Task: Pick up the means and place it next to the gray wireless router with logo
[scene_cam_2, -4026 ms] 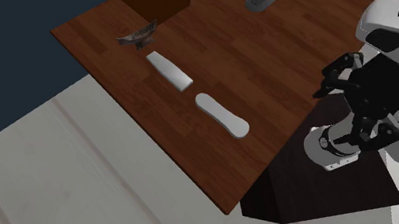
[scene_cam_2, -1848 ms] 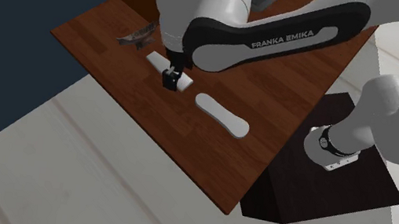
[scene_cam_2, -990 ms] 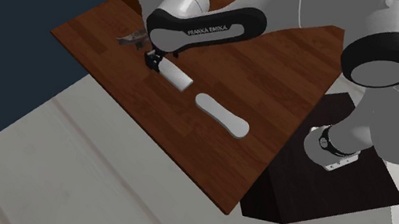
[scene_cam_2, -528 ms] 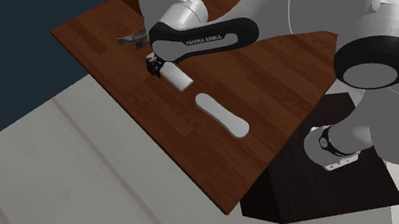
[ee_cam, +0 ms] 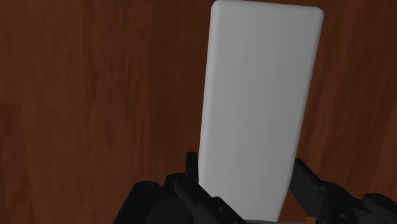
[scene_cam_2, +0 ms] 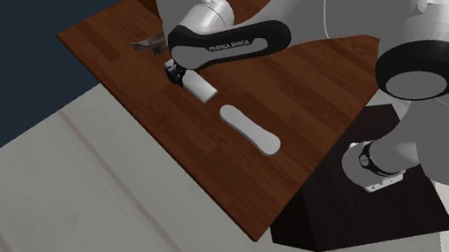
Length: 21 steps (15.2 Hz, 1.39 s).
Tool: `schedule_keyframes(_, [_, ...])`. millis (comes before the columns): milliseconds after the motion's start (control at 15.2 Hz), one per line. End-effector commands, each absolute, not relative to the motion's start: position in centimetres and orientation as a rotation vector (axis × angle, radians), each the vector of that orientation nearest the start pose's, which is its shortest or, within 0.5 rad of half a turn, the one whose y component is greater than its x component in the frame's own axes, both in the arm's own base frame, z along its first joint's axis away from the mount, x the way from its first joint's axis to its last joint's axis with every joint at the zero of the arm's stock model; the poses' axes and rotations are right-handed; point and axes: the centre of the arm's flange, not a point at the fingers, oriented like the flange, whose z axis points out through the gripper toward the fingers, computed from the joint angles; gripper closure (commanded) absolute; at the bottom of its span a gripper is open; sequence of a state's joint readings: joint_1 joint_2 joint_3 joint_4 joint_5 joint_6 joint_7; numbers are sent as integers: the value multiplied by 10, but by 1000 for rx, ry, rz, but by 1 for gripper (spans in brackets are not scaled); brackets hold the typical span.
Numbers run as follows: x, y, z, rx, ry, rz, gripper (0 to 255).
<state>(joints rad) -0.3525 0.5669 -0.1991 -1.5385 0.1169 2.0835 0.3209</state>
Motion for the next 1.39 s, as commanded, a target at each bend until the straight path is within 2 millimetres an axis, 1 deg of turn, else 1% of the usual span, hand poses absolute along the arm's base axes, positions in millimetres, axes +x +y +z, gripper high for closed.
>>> schedule_keyframes(0, [608,-343,328,-2832,1369,16,255])
schedule_keyframes(462, [608,-343,327,-2832,1369,16,255])
schedule_keyframes(1320, [608,-343,396,-2832,1369,16,255])
